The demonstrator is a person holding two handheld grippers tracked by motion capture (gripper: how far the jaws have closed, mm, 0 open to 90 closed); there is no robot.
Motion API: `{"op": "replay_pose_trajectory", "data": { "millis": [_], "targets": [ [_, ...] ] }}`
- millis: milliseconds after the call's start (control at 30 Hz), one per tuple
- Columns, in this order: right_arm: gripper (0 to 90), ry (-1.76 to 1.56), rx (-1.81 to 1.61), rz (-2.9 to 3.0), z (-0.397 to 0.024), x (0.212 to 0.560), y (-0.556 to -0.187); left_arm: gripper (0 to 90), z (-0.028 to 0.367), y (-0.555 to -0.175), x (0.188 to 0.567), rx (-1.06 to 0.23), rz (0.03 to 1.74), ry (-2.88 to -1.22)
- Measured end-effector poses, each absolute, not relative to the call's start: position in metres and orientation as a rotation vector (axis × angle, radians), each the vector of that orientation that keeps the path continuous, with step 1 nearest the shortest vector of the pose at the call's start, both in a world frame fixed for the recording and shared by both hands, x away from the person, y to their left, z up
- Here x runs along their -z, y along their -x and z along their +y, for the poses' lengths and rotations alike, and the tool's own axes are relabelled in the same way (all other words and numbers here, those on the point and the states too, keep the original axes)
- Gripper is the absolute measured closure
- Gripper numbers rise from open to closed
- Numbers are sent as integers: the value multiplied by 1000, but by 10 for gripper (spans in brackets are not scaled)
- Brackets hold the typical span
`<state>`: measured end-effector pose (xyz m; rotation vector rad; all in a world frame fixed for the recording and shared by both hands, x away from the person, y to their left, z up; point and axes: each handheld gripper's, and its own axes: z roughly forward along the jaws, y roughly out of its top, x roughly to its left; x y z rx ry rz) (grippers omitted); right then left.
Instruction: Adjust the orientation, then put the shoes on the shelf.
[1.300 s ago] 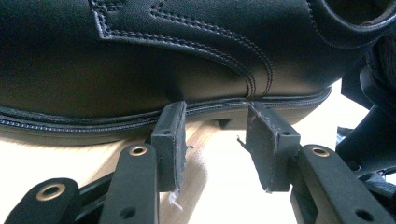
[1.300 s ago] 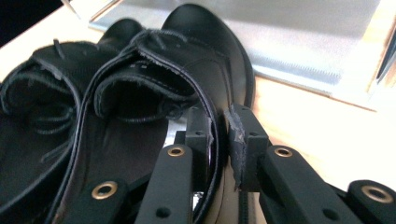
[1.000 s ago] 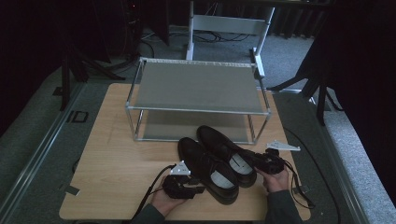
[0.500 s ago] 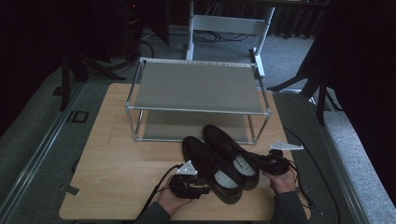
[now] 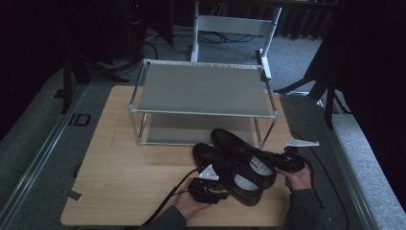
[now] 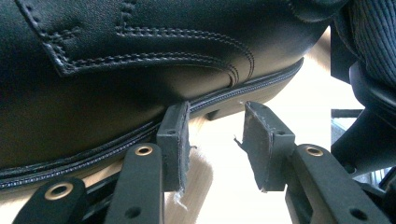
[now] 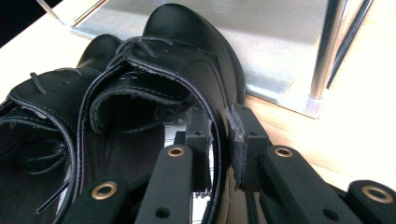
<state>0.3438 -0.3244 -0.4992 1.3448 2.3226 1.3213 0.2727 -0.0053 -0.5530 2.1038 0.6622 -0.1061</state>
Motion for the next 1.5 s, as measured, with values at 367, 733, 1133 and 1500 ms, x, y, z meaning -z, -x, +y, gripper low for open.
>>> {"op": "replay_pose_trajectory", "data": {
  "millis": [367,733,1133,1500],
  "targets": [
    [638,-1302,-1308,2309,-326,491,-338,552,-2,-269,552,75,652,-2117],
    [648,-1259,-1305,2258,-326,474,-328,543,27,-269,544,-15,716,-2099],
    [588,-1225,-1251,2288,-317,464,-320,536,56,-268,546,-91,793,-2094],
    [539,-1213,-1141,2324,-300,458,-301,529,70,-270,543,-133,833,-2074]
  ]
}}
